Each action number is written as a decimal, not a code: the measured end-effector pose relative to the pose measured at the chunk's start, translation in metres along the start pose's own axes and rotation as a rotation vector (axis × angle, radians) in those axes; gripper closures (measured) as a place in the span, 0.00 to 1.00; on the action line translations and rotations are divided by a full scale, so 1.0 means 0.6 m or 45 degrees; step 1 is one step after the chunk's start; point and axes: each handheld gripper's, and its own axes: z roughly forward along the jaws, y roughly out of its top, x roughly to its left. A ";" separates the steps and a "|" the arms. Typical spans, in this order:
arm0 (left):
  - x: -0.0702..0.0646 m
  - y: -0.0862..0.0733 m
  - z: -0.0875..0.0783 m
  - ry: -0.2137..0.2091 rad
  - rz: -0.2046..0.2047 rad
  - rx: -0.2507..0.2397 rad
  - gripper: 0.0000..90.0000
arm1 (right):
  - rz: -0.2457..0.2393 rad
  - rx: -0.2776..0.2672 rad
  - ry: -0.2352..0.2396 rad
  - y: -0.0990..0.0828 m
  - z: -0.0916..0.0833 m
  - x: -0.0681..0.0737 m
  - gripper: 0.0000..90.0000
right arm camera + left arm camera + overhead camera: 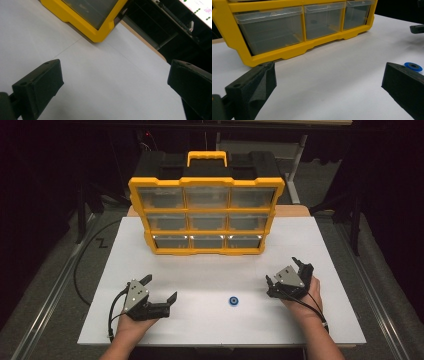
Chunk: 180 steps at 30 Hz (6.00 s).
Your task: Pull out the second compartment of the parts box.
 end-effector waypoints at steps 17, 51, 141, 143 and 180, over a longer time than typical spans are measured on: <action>-0.003 0.001 0.000 -0.009 0.017 -0.011 0.00 | -0.306 0.023 -0.094 0.015 -0.002 0.029 0.02; -0.005 0.002 -0.006 0.097 0.115 -0.031 0.00 | -0.870 0.106 -0.242 0.027 -0.003 0.063 0.01; -0.003 0.004 -0.006 0.047 0.116 -0.046 0.00 | -1.046 -0.139 -0.461 0.254 0.013 0.115 0.43; -0.003 0.004 -0.006 0.048 0.118 -0.046 0.00 | -1.038 -0.140 -0.464 0.259 0.012 0.115 0.43; 0.003 0.005 -0.012 0.054 0.115 -0.055 0.00 | -1.051 -0.234 -0.580 0.393 -0.014 0.082 0.62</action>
